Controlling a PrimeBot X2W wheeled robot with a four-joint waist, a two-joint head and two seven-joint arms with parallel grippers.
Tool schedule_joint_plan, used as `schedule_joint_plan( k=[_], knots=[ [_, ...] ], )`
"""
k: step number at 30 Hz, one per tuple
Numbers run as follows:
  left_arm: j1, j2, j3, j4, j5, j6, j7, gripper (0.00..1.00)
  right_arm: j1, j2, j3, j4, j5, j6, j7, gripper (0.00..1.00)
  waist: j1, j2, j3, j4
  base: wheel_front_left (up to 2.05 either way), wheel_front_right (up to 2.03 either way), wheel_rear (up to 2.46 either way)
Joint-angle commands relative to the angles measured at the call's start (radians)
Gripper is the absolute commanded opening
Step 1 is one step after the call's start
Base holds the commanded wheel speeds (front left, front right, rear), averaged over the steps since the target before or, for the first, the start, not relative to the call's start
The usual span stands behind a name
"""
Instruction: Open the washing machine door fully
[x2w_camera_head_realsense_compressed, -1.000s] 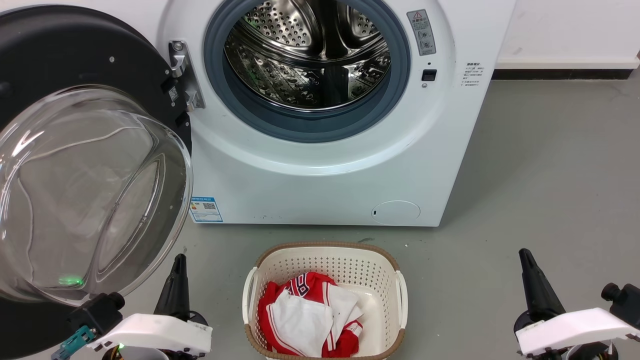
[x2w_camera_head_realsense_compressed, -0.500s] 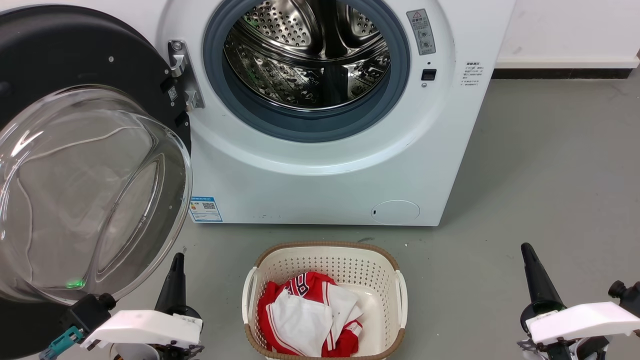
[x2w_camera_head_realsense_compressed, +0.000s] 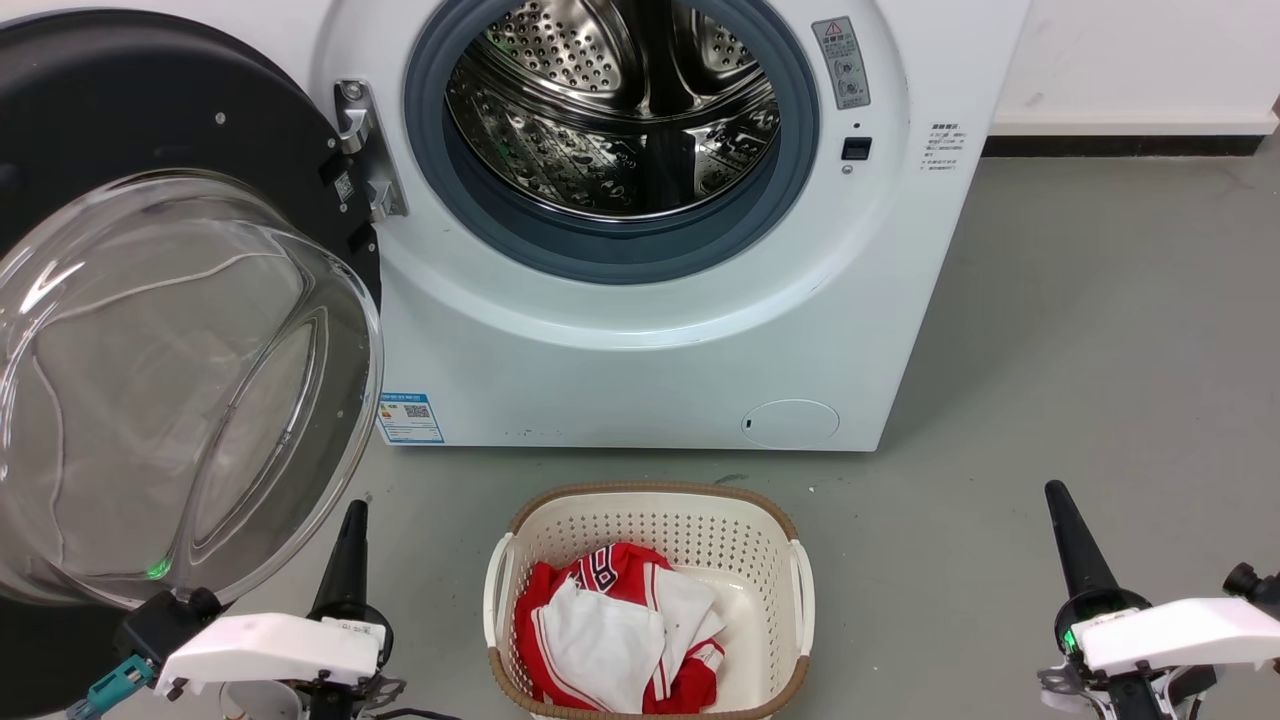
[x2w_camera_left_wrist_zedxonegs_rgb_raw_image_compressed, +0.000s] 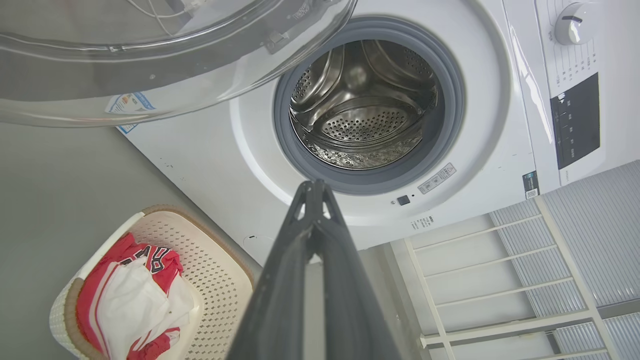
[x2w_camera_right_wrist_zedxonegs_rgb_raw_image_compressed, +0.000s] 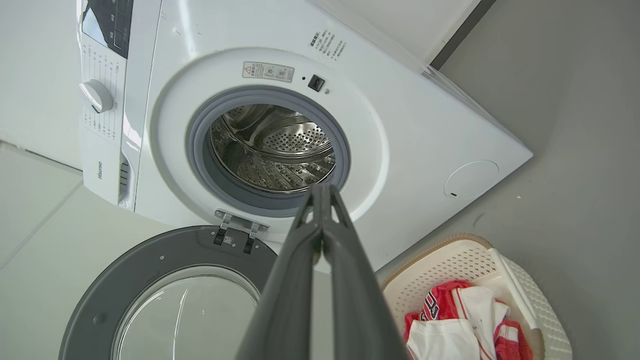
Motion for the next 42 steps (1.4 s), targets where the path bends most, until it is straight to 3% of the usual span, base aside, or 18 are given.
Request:
schedule_joint_plan(
  k=[1, 42],
  knots=[
    [-0.024, 0.001, 0.005, -0.005, -0.019, -0.005, 0.005, 0.00, -0.024, -0.006, -0.003, -0.003, 0.021, 0.000, 0.003, 0.00, 0.0000, -0.0001, 0.000, 0.000, 0.00, 0.00, 0.00],
    [-0.059, -0.006, 0.045, 0.043, -0.399, -0.037, 0.097, 0.00, -0.074, 0.000, -0.032, 0.057, 0.397, 0.000, 0.067, 0.00, 0.0000, -0.0001, 0.003, -0.004, 0.00, 0.00, 0.00]
  ],
)
